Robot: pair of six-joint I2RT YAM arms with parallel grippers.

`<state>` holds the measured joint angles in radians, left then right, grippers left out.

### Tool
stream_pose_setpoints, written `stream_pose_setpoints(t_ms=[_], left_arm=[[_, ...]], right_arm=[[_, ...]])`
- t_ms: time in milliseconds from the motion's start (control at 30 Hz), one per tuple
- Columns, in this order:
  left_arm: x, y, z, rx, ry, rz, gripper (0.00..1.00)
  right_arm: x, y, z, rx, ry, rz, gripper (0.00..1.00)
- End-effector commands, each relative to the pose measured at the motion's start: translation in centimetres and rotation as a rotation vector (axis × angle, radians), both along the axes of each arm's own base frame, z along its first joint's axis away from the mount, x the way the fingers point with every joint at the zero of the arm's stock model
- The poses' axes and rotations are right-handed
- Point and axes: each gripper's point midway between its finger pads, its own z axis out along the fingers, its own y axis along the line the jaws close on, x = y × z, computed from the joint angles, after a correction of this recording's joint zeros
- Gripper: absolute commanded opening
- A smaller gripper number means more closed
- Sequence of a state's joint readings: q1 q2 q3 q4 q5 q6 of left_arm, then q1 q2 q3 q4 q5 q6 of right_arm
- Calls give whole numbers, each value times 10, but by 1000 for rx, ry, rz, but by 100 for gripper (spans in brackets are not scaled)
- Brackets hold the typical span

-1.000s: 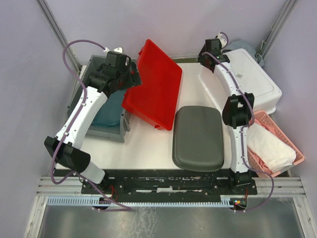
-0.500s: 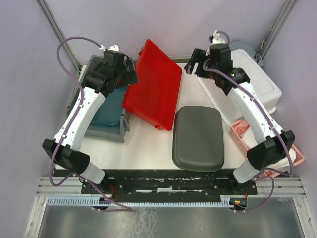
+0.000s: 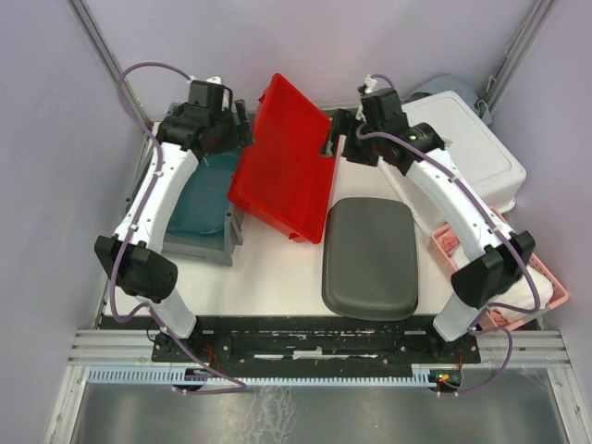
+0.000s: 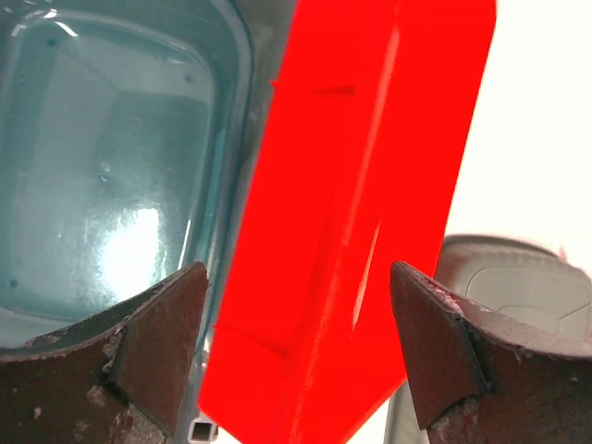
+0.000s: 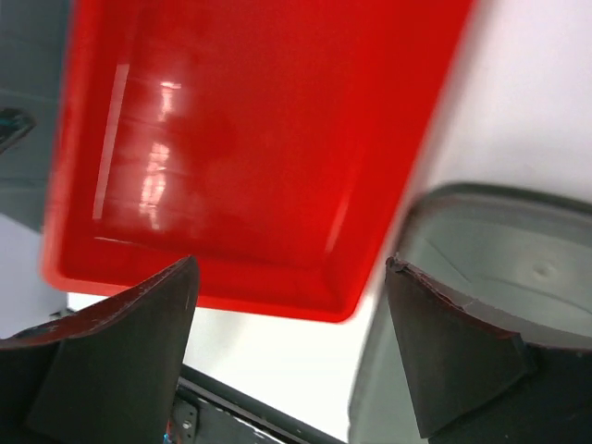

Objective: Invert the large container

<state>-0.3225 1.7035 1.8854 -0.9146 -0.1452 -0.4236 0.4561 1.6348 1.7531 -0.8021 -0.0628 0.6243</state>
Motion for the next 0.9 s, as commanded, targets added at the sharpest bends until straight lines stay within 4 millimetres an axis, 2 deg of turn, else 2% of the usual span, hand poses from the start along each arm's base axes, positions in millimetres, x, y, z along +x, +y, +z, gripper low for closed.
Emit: stream_pose_setpoints(t_ms=[0, 33, 67, 100, 133, 233, 367, 533, 667, 800, 867], left_arm=[[-3, 27, 57, -163, -137, 41, 87], [-6, 31, 55, -167, -129, 41, 87], [-10, 30, 48, -172, -109, 30, 87], [-16, 24, 43, -191, -95, -1, 87], [-20, 20, 38, -205, -84, -27, 87], [-28, 15, 25, -242, -70, -51, 88], [-30, 17, 6, -398, -48, -59, 88], [-31, 17, -4, -521, -51, -75, 88], [-29, 13, -1, -642, -79, -115, 87], [-31, 4, -4, -716, -64, -170, 85], [-32, -1, -5, -749, -53, -193, 85]], right_arm=[[9, 67, 22, 39, -55, 86, 91], [11, 76, 20, 19, -62, 96, 93], [14, 86, 21, 3, -76, 106, 99], [23, 89, 12, -26, -63, 58, 99], [27, 95, 11, -9, -51, 46, 99], [36, 121, 25, 120, -34, 65, 99], [37, 157, 47, 264, -50, 145, 99], [49, 176, 42, 361, 2, 109, 99], [56, 198, 40, 451, 41, 112, 99], [67, 207, 35, 484, 63, 82, 99], [72, 211, 28, 492, 81, 68, 91]])
